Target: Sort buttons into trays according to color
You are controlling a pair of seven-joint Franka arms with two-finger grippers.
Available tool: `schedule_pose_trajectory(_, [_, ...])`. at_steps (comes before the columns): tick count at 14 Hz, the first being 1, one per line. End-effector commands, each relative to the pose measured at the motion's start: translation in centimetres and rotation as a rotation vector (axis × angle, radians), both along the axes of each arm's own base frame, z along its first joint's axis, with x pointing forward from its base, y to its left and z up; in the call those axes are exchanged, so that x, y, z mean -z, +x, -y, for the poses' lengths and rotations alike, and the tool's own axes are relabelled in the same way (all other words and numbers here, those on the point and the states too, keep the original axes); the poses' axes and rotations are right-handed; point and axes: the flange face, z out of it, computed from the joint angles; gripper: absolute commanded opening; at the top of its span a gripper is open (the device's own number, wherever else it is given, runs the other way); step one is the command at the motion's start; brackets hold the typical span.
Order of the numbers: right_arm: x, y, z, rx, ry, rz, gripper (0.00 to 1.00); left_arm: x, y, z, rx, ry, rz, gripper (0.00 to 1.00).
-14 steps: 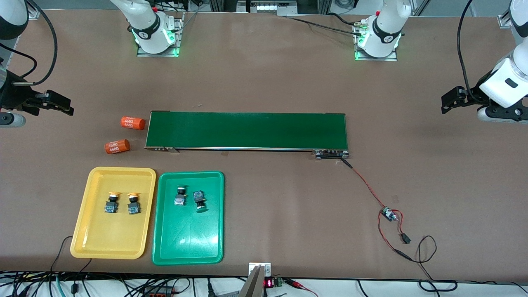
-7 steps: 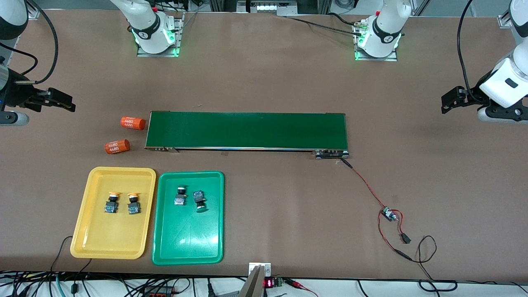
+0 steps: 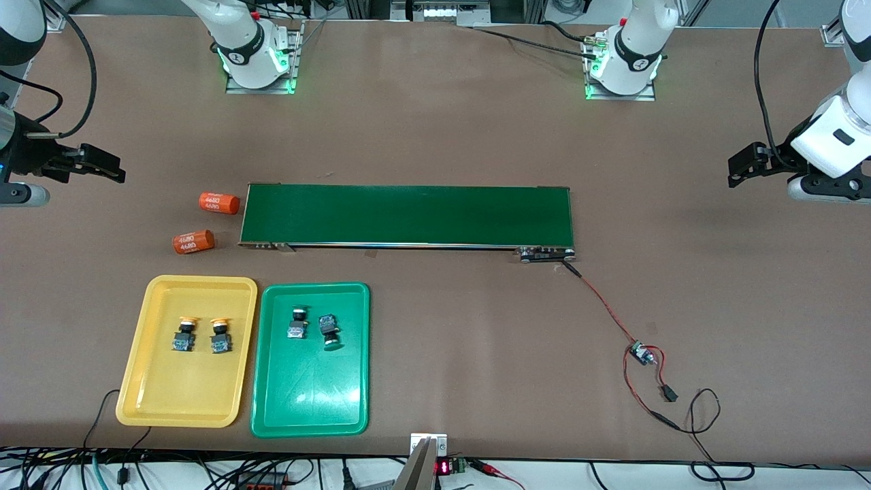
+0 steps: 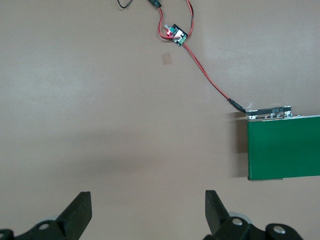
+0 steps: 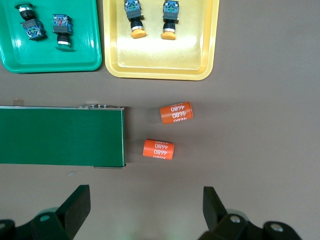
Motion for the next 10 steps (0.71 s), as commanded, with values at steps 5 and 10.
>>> schedule_pose_trajectory(5, [-0.36, -0.47, -0.91, 0.042, 0.015, -0.004, 1.0, -1.35, 0.24, 0.08, 0.029, -0.001, 0.013, 1.0])
schedule_pose_trajectory(10, [-0.36, -0.47, -0.94, 0.043, 0.018, -0.004, 1.0, -1.32, 0.2, 0.08, 0.027, -0.001, 0.01, 1.0])
